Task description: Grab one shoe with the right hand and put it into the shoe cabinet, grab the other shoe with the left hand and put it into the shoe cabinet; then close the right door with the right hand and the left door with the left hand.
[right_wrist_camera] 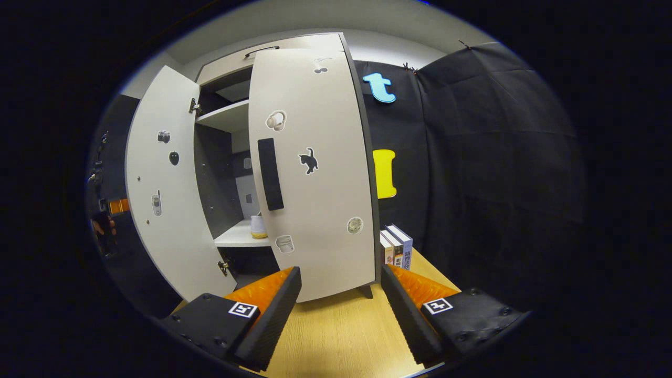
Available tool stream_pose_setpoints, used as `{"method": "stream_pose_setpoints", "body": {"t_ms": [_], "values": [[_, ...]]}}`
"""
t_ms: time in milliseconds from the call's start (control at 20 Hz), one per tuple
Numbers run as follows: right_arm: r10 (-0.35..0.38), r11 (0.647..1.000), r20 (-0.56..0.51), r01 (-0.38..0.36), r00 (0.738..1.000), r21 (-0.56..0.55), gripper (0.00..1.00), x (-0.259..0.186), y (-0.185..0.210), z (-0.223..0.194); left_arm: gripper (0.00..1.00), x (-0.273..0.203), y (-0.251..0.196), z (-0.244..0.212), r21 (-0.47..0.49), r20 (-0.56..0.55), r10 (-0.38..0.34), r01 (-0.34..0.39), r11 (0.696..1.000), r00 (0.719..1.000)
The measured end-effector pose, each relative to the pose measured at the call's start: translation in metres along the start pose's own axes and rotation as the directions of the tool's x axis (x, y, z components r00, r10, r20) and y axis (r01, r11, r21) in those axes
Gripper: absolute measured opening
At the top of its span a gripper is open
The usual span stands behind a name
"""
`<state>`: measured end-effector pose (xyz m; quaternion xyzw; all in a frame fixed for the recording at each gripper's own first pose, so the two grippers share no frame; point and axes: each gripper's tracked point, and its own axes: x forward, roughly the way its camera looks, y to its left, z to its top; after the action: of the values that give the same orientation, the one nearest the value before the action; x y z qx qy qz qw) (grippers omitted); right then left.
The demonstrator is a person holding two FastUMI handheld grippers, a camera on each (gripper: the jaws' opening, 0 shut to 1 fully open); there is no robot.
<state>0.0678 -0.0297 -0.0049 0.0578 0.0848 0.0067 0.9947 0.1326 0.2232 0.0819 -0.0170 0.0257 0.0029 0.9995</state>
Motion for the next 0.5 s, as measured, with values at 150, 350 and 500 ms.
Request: {"method": "stream_pose_setpoints", "body": {"t_ms": [150,350,500], "values": [[0.000,1.000,0.005,0.000,1.000,0.001,0.99,0.004,-0.007,-0.001,0.85,0.002,-0.019,0.006,0.029,-0.009,0.012,-0.012,1.000,1.000],[0.039,0.999,-0.006,-0.039,0.999,0.002,0.99,0.020,-0.018,0.001,0.85,0.000,-0.033,0.002,0.035,-0.028,0.088,-0.087,0.996,0.996],[0.056,0.998,0.015,-0.055,0.998,-0.013,0.98,0.029,-0.031,0.009,0.85,0.004,-0.049,-0.001,-0.016,-0.041,0.106,-0.107,0.994,0.994]]}}
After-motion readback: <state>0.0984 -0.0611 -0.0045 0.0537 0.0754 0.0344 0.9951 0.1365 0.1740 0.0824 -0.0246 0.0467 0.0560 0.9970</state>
